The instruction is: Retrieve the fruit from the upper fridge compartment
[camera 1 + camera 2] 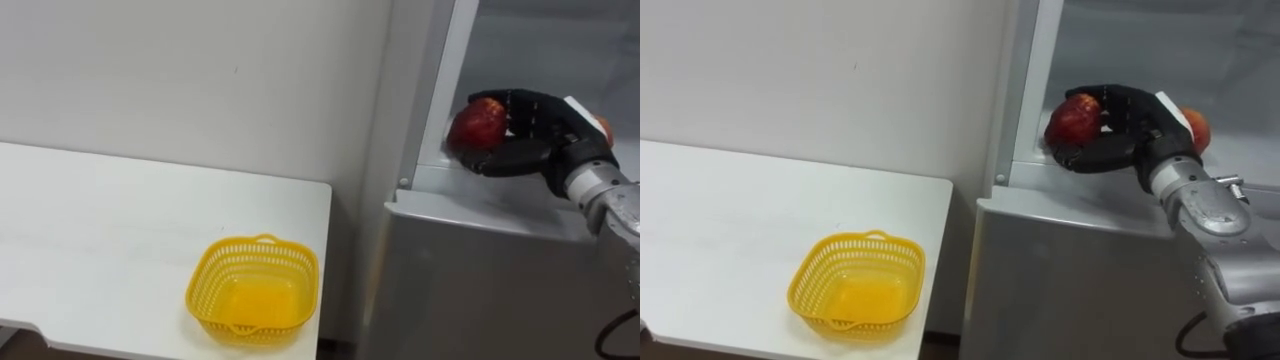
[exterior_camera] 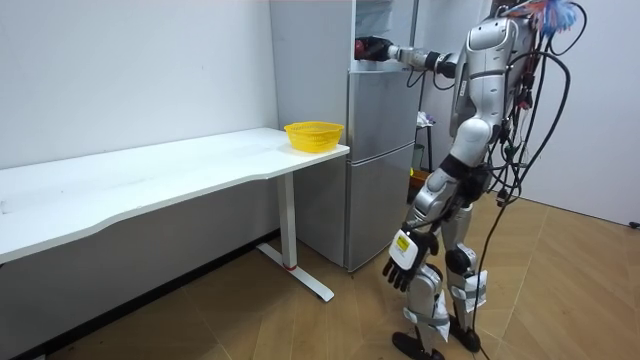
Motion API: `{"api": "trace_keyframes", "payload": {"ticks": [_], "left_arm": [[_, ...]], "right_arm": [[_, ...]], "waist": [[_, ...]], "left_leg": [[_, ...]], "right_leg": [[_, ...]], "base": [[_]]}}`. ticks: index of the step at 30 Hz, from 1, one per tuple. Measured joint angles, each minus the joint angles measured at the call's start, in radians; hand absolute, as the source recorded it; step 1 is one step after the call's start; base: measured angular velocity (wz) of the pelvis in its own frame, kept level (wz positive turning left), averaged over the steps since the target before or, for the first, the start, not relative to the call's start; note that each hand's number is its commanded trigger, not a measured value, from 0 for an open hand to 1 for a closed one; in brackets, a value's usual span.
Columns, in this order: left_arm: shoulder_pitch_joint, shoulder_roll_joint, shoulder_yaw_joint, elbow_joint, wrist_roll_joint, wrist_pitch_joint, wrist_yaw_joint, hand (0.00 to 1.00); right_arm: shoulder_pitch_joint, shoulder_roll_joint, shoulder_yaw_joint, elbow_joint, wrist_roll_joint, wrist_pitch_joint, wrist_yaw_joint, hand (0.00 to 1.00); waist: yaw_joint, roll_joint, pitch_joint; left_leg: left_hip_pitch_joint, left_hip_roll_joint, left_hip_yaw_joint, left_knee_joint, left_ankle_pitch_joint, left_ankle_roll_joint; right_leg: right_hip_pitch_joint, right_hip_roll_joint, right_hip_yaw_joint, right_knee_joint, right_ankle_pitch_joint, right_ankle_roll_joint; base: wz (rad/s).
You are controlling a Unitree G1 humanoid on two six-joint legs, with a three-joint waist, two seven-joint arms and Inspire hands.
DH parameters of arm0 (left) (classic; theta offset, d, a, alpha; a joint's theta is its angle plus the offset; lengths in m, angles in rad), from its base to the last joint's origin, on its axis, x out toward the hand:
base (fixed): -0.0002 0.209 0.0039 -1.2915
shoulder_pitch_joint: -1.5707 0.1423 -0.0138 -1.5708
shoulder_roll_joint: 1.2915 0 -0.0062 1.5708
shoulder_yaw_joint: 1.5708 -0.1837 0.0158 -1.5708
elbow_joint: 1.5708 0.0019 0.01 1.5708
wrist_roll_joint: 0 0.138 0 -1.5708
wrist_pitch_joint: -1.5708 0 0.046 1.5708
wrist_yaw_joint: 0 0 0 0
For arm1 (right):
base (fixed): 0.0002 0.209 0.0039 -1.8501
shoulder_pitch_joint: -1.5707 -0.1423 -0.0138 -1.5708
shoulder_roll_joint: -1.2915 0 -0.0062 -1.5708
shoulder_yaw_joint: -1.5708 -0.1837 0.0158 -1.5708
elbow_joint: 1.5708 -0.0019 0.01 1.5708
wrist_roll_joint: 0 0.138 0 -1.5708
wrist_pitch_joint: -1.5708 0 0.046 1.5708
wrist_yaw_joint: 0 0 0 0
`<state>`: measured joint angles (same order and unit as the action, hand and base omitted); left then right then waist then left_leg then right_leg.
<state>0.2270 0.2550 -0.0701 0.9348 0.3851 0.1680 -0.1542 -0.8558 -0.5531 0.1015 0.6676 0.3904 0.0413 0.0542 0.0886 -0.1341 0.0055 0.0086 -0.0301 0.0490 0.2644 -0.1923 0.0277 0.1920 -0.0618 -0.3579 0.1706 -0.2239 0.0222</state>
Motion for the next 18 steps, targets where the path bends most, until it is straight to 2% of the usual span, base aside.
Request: {"api": "trace_keyframes", "payload": {"ticks": [4, 8, 13, 15, 18], "left_arm": [[-0.005, 0.003, -0.002, 0.000, -0.001, 0.000, 0.011, 0.00], [-0.020, 0.008, -0.001, 0.008, -0.003, -0.002, 0.018, 0.00], [-0.020, 0.001, -0.001, 0.005, -0.002, -0.009, 0.020, 0.00], [-0.023, 0.001, -0.002, 0.006, -0.004, -0.010, 0.028, 0.00], [-0.028, -0.004, -0.012, 0.007, -0.023, -0.037, 0.067, 0.00]], "right_arm": [[0.000, 0.000, 0.017, -0.025, 0.014, 0.010, -0.012, 1.00], [0.000, 0.001, 0.033, -0.092, -0.004, 0.023, -0.052, 1.00], [0.004, 0.011, 0.031, -0.251, -0.060, 0.023, -0.159, 1.00], [0.016, 0.012, 0.031, -0.312, -0.080, 0.021, -0.189, 1.00], [0.067, 0.019, 0.025, -0.440, -0.147, 0.014, -0.248, 1.00]], "waist": [[-0.006, -0.003, -0.0012], [-0.005, 0.006, 0.0000], [-0.030, 0.043, -0.0051], [-0.039, 0.051, -0.0066], [-0.046, 0.059, -0.0069]], "left_leg": [[0.000, 0.000, 0.002, 0.001, 0.000, 0.000], [-0.001, 0.000, 0.004, 0.004, 0.000, 0.000], [-0.002, -0.001, 0.006, 0.008, -0.001, 0.001], [0.006, 0.000, 0.005, 0.007, -0.001, 0.001], [0.014, 0.001, 0.004, 0.001, -0.001, 0.001]], "right_leg": [[0.000, 0.000, -0.001, -0.001, 0.000, 0.000], [-0.001, 0.001, 0.000, 0.000, 0.000, 0.000], [0.004, 0.000, -0.001, 0.000, 0.000, 0.000], [0.012, 0.000, -0.001, -0.001, 0.000, 0.000], [0.015, 0.001, 0.004, -0.001, 0.000, 0.000]], "base": [[0.00], [-0.01], [0.00], [0.00], [-0.01]]}}
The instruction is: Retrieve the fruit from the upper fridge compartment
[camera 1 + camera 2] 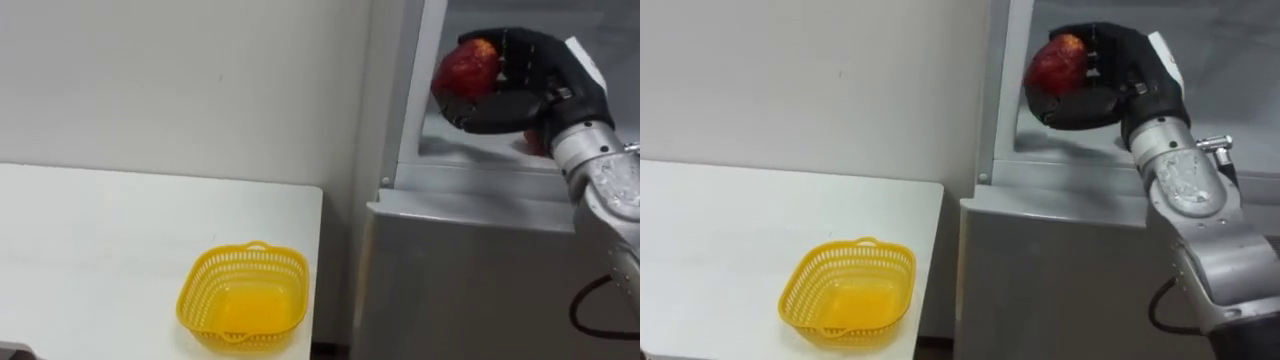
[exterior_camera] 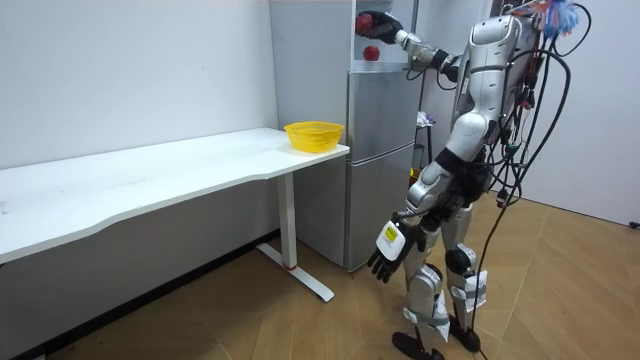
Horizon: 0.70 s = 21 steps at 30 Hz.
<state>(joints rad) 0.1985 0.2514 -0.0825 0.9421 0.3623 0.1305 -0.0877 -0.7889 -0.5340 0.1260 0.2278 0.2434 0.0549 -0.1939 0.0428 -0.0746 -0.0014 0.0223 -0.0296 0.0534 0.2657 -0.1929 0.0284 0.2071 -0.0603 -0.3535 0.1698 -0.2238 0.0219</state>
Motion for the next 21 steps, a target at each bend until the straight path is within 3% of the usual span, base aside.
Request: {"api": "trace_keyframes", "payload": {"ticks": [4, 10, 12, 16, 21], "left_arm": [[-0.001, -0.010, 0.000, 0.018, 0.000, -0.029, 0.022, 0.00], [-0.005, -0.012, 0.001, 0.029, 0.000, -0.043, 0.027, 0.00], [-0.005, -0.013, 0.001, 0.030, 0.000, -0.060, 0.029, 0.00], [-0.004, -0.020, 0.001, 0.033, 0.001, -0.088, 0.036, 0.00], [-0.001, -0.032, 0.001, 0.038, 0.000, -0.100, 0.038, 0.00]], "right_arm": [[0.128, 0.048, -0.040, -0.202, -0.100, -0.027, -0.074, 1.00], [0.253, 0.102, -0.048, -0.402, -0.180, -0.055, -0.164, 1.00], [0.276, 0.120, -0.054, -0.455, -0.205, -0.067, -0.183, 1.00], [0.280, 0.133, -0.055, -0.521, -0.306, -0.126, -0.241, 1.00], [0.284, 0.150, -0.055, -0.577, -0.441, -0.177, -0.308, 1.00]], "waist": [[0.009, 0.005, 0.0008], [0.007, 0.013, 0.0015], [0.008, 0.014, 0.0014], [0.008, 0.020, 0.0031], [0.008, 0.027, 0.0040]], "left_leg": [[0.000, 0.002, 0.016, -0.013, 0.000, 0.000], [0.000, 0.001, 0.026, -0.013, 0.000, 0.000], [0.000, 0.001, 0.026, -0.014, 0.000, 0.000], [0.000, 0.001, 0.026, -0.015, 0.000, 0.000], [0.002, 0.002, 0.026, -0.016, 0.000, 0.000]], "right_leg": [[-0.016, 0.003, 0.043, 0.001, 0.000, 0.000], [-0.018, 0.000, 0.051, -0.001, 0.001, -0.001], [-0.018, 0.000, 0.052, -0.001, 0.001, -0.001], [-0.018, 0.001, 0.051, -0.001, 0.001, -0.001], [-0.017, 0.001, 0.050, 0.000, 0.001, -0.001]], "base": [[-0.14], [-0.04], [0.00], [0.00], [0.00]]}}
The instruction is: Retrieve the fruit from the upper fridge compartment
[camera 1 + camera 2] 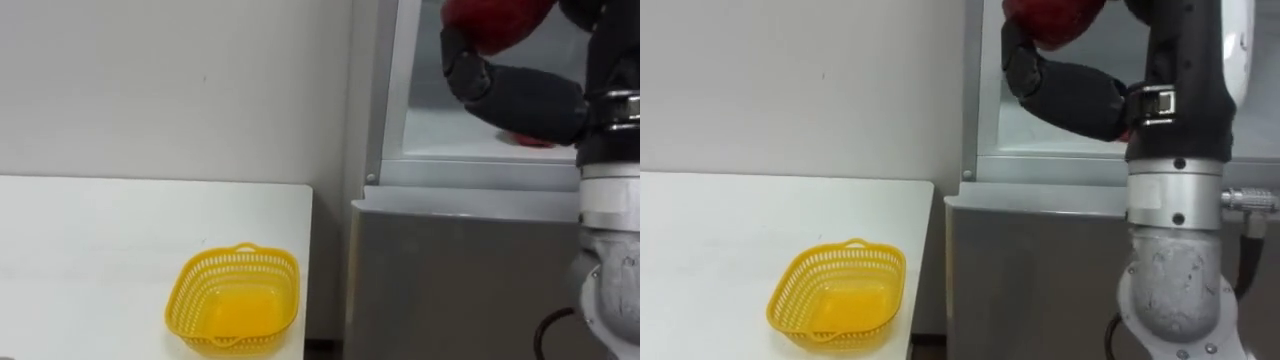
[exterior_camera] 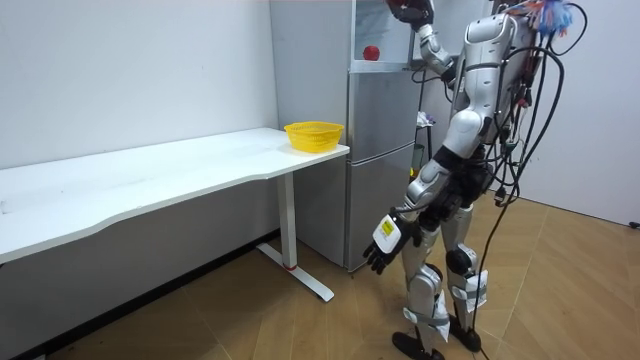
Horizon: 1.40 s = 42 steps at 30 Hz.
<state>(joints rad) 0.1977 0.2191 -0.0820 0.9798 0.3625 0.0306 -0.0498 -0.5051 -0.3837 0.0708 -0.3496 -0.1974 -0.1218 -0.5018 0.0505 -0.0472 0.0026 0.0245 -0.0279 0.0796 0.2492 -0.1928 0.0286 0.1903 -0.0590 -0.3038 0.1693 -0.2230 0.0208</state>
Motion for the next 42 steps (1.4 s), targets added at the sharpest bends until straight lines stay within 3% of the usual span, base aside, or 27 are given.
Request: {"api": "trace_keyframes", "payload": {"ticks": [5, 10, 15, 18, 21, 27, 33, 40, 42], "left_arm": [[-0.006, -0.003, -0.002, 0.027, 0.002, -0.011, 0.002, 0.00], [-0.006, -0.008, -0.022, 0.036, -0.003, -0.012, 0.001, 0.00], [-0.018, -0.006, -0.045, 0.049, -0.040, -0.031, 0.001, 0.00], [-0.037, 0.000, -0.056, 0.076, -0.040, -0.035, -0.002, 0.00], [-0.057, 0.004, -0.061, 0.103, -0.040, -0.039, -0.001, 0.00], [-0.075, 0.008, -0.091, 0.132, -0.046, -0.039, 0.000, 0.00], [-0.079, 0.012, -0.109, 0.132, -0.044, -0.039, -0.004, 0.00], [-0.068, 0.029, -0.109, 0.129, -0.042, -0.037, -0.029, 0.00], [-0.065, 0.031, -0.109, 0.128, -0.043, -0.037, -0.029, 0.00]], "right_arm": [[0.062, 0.024, 0.005, -0.058, -0.092, -0.039, -0.019, 1.00], [0.125, 0.093, 0.031, -0.092, -0.174, -0.048, -0.018, 1.00], [0.149, 0.097, 0.133, -0.110, -0.240, -0.074, 0.008, 1.00], [0.150, 0.098, 0.175, -0.110, -0.282, -0.079, 0.031, 1.00], [0.164, 0.099, 0.196, -0.107, -0.323, -0.097, 0.053, 1.00], [0.179, 0.099, 0.256, -0.076, -0.351, -0.105, 0.079, 1.00], [0.182, 0.095, 0.303, -0.006, -0.352, -0.119, 0.125, 1.00], [0.181, 0.073, 0.301, 0.134, -0.354, -0.092, 0.159, 1.00], [0.181, 0.073, 0.301, 0.161, -0.354, -0.071, 0.167, 1.00]], "waist": [[0.004, 0.006, 0.0000], [0.008, 0.016, -0.0004], [0.016, 0.023, -0.0051], [0.016, 0.014, -0.0011], [0.028, 0.004, 0.0086], [0.041, -0.004, 0.0132], [0.053, -0.005, 0.0119], [0.092, -0.021, 0.0065], [0.093, -0.031, 0.0115]], "left_leg": [[-0.001, 0.000, 0.000, 0.000, 0.000, 0.000], [0.004, 0.001, 0.007, -0.012, 0.000, 0.000], [0.018, 0.003, 0.021, -0.015, 0.000, 0.000], [0.025, 0.003, 0.023, -0.019, 0.000, 0.000], [0.028, 0.002, 0.022, -0.019, 0.000, 0.000], [0.018, 0.000, 0.012, -0.018, 0.000, 0.000], [0.009, -0.001, 0.005, -0.013, 0.000, 0.000], [0.003, -0.002, -0.008, -0.012, 0.000, 0.000], [0.003, -0.003, -0.016, -0.012, 0.001, -0.001]], "right_leg": [[0.001, -0.001, -0.004, 0.001, 0.000, 0.000], [-0.003, -0.001, 0.004, 0.002, 0.000, 0.000], [-0.007, 0.000, 0.033, 0.001, 0.000, 0.000], [0.003, 0.000, 0.028, 0.001, 0.000, 0.000], [0.003, -0.001, 0.028, 0.000, 0.000, 0.000], [0.000, -0.001, 0.026, 0.000, 0.000, 0.000], [-0.001, -0.001, 0.010, 0.000, 0.000, 0.000], [0.001, -0.001, -0.024, -0.001, 0.000, 0.000], [0.003, -0.001, -0.027, -0.001, 0.000, 0.000]], "base": [[0.00], [-0.04], [-0.12], [-0.01], [0.00], [0.02], [0.06], [0.08], [0.11]]}}
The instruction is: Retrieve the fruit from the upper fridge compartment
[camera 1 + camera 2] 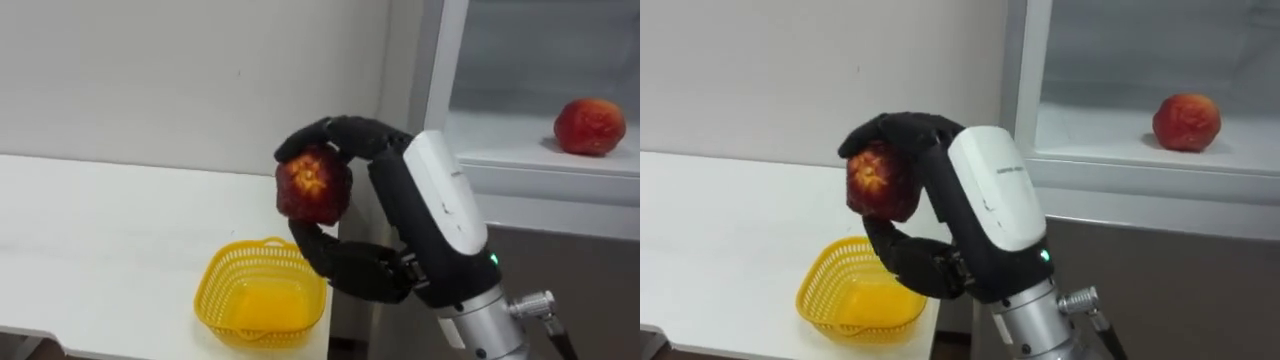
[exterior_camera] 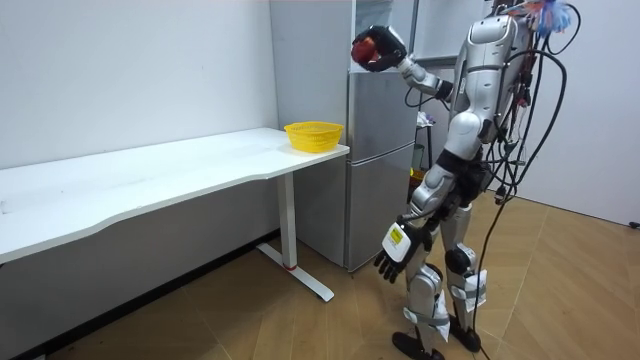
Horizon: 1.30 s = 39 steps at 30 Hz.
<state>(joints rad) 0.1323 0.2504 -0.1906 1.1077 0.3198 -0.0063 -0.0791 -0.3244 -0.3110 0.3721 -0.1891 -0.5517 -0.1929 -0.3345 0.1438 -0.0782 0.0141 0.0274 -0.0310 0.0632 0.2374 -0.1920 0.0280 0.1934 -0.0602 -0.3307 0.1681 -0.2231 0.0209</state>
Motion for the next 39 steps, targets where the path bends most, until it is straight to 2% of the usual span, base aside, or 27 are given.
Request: {"api": "trace_keyframes", "payload": {"ticks": [3, 7, 14, 22, 25, 28, 39], "left_arm": [[-0.001, 0.001, 0.000, 0.001, 0.004, 0.003, -0.003, 0.00], [-0.005, 0.001, 0.002, 0.001, 0.012, 0.007, -0.015, 0.00], [-0.004, -0.006, 0.009, 0.003, 0.013, 0.011, -0.020, 0.00], [-0.006, -0.016, 0.022, 0.001, 0.046, 0.024, -0.034, 0.00], [-0.009, -0.015, 0.021, -0.007, 0.046, 0.025, -0.038, 0.00], [-0.008, -0.015, 0.019, -0.008, 0.046, 0.027, -0.038, 0.00], [-0.011, -0.014, 0.009, -0.009, 0.044, 0.029, -0.047, 0.00]], "right_arm": [[-0.002, -0.001, 0.000, 0.061, 0.000, 0.005, 0.010, 1.00], [-0.002, -0.001, 0.000, 0.156, -0.027, 0.032, 0.012, 1.00], [-0.010, -0.001, 0.000, 0.208, -0.044, 0.033, 0.009, 1.00], [-0.034, 0.001, 0.001, 0.340, -0.074, 0.045, 0.048, 1.00], [-0.048, 0.001, 0.002, 0.384, -0.074, 0.065, 0.061, 1.00], [-0.050, 0.001, 0.009, 0.396, -0.075, 0.084, 0.077, 1.00], [-0.056, 0.002, 0.048, 0.416, -0.074, 0.085, 0.089, 1.00]], "waist": [[0.005, -0.016, 0.0022], [0.025, -0.031, 0.0009], [0.033, -0.034, 0.0011], [0.069, -0.049, 0.0038], [0.082, -0.051, 0.0054], [0.085, -0.057, 0.0085], [0.085, -0.059, 0.0124]], "left_leg": [[-0.001, -0.003, -0.019, 0.001, 0.000, 0.000], [-0.007, -0.003, -0.022, -0.001, 0.000, 0.000], [-0.015, -0.011, -0.037, -0.001, 0.001, 0.002], [-0.020, -0.016, -0.046, 0.001, 0.002, 0.004], [-0.019, -0.017, -0.046, 0.001, 0.003, 0.004], [-0.019, -0.016, -0.047, 0.001, 0.003, 0.004], [-0.031, -0.017, -0.049, 0.011, 0.002, 0.004]], "right_leg": [[0.001, -0.001, -0.004, 0.000, 0.000, 0.000], [0.000, -0.001, -0.004, 0.000, 0.000, 0.000], [-0.003, -0.003, -0.004, -0.001, 0.000, 0.001], [-0.003, -0.006, -0.003, -0.001, -0.001, 0.001], [-0.002, -0.006, -0.003, -0.001, -0.001, 0.001], [-0.002, -0.006, -0.003, -0.001, -0.001, 0.001], [-0.005, -0.006, -0.004, -0.001, -0.001, 0.001]], "base": [[0.12], [0.02], [0.06], [0.05], [0.00], [0.00], [0.01]]}}
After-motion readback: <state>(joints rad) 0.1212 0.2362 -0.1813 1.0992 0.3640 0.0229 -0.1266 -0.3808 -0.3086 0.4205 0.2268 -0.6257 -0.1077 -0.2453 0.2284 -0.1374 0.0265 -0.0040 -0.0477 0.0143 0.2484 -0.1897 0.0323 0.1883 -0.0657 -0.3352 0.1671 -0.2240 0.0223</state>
